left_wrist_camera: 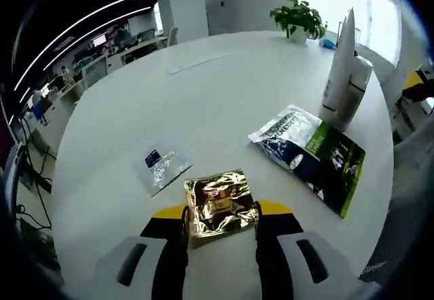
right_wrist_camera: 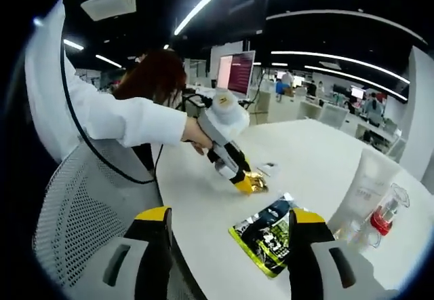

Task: Arrange the skincare products in the storage area until every visible bottle or jar stands upright without overlapping.

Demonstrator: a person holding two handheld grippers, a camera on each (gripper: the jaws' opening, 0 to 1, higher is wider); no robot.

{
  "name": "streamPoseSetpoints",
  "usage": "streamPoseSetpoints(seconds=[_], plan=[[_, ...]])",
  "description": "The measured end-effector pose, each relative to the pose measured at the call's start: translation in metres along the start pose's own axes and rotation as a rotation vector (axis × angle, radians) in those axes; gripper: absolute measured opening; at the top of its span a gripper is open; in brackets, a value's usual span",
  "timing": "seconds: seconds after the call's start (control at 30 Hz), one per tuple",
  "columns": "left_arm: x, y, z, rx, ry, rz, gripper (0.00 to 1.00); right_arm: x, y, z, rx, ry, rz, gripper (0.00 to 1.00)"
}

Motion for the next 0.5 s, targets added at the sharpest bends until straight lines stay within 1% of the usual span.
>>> streamPoseSetpoints(seconds=[0.07, 0.1, 0.13, 0.17, 0.2, 0.23, 0.27, 0.3, 0.33, 0.37, 0.47, 0.5], plan=[[0.006, 0.002, -0.002, 0.002, -0.029, 0.028, 0.34, -0.002, -0.005, 0.0, -0.006, -0.002, -0.013, 0.62], [0.007, 0.004, -0.002, 0.0, -0.028, 0.035, 0.34, -0.001, -0.009, 0.001, -0.008, -0.01, -0.016, 0.59], [0.015, 0.007, 0.0, -0.012, -0.009, 0.085, 0.34, -0.001, -0.011, 0.001, -0.01, -0.014, -0.021, 0.58], [0.02, 0.009, 0.0, -0.013, 0.018, 0.107, 0.34, -0.001, -0.012, 0.001, -0.012, -0.015, -0.027, 0.58], [0.02, 0.013, -0.003, 0.005, 0.011, 0.094, 0.34, -0.001, -0.015, 0.0, -0.013, -0.014, -0.036, 0.55], [0.023, 0.015, -0.005, 0.012, -0.013, 0.098, 0.34, -0.002, -0.016, 0.001, -0.019, -0.014, -0.043, 0.52], [0.025, 0.017, -0.005, 0.008, -0.036, 0.102, 0.34, -0.002, -0.018, 0.002, -0.027, -0.011, -0.052, 0.48], [0.027, 0.02, -0.004, -0.003, -0.041, 0.095, 0.34, -0.002, -0.021, 0.003, -0.038, -0.003, -0.061, 0.43], [0.031, 0.023, -0.005, -0.006, -0.057, 0.094, 0.34, -0.002, -0.023, 0.003, -0.041, 0.002, -0.066, 0.4], [0.034, 0.026, -0.007, -0.002, -0.075, 0.092, 0.34, -0.001, -0.026, 0.003, -0.046, 0.007, -0.07, 0.38], [0.035, 0.033, -0.007, 0.004, -0.092, 0.085, 0.34, 0.002, -0.035, 0.001, -0.047, 0.024, -0.069, 0.37], [0.036, 0.036, -0.009, 0.017, -0.112, 0.077, 0.34, 0.004, -0.039, 0.0, -0.05, 0.034, -0.066, 0.35]])
Point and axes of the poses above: the point that each gripper's makers call its tool centre point, and the gripper's own axes: y roughly backward along the fingers, x roughly to its right, z roughly out of its underside, the point moved 3 cm from there along y, roughly backward along the fingers, and after that the axes turned 14 degrees about z, right-handed, at the moved point
